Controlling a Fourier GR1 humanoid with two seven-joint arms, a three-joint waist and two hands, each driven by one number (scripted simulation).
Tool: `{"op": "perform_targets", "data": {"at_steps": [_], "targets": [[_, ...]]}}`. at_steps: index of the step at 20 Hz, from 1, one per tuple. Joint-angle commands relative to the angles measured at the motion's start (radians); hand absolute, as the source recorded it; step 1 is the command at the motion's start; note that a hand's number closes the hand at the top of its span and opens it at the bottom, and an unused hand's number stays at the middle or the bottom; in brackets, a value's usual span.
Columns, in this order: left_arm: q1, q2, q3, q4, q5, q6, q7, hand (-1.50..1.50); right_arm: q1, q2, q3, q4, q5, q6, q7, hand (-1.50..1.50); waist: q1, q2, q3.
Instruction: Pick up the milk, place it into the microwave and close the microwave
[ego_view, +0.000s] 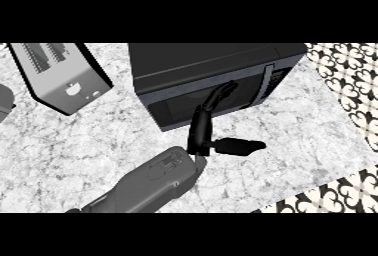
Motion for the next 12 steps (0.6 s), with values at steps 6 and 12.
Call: {"op": "perform_targets", "data": {"at_steps": [6,12], "targets": [[-0.062,-0.001,0.038,0.077,0.078,-0.003,-0.034,-1.50,-0.055,-0.029,0.001,0.026,0.001,-0.003,0.020,1.50,-0.014,0.016,0.000],[-0.068,-0.001,0.023,0.081,0.099,-0.008,-0.063,-1.50,-0.048,0.078,0.118,0.103,-0.222,0.090,0.058,-1.50,-0.002,0.025,0.006]]}}
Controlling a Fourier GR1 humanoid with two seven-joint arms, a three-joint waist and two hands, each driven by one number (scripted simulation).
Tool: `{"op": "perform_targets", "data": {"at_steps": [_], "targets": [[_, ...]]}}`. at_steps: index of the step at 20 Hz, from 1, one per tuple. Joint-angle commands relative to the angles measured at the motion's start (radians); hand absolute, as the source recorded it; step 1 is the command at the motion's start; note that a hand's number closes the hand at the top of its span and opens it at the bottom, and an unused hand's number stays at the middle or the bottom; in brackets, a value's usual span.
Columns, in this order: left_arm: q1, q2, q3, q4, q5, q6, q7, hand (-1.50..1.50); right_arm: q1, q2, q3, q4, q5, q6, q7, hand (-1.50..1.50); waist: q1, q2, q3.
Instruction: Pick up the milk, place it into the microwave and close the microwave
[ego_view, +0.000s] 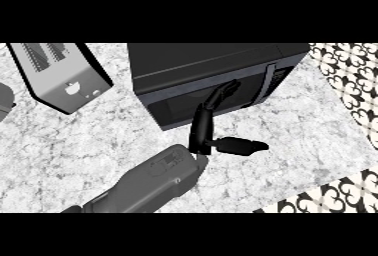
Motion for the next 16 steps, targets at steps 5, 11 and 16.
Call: {"op": "perform_targets", "data": {"at_steps": [5,11,16], "targets": [[-0.061,0.000,0.037,0.072,0.054,0.007,-0.015,-1.50,-0.024,0.019,0.051,0.089,-0.163,0.075,0.055,-1.50,-0.007,0.010,-0.001],[-0.064,0.000,0.038,0.082,0.083,0.007,-0.046,-1.50,-0.055,-0.008,0.051,0.140,-0.218,0.115,0.074,-1.50,-0.012,0.010,-0.001],[-0.070,0.000,0.036,0.099,0.102,-0.001,-0.064,-1.50,-0.090,-0.048,0.021,0.189,-0.270,0.139,0.090,-1.50,-0.015,0.010,-0.002]]}}
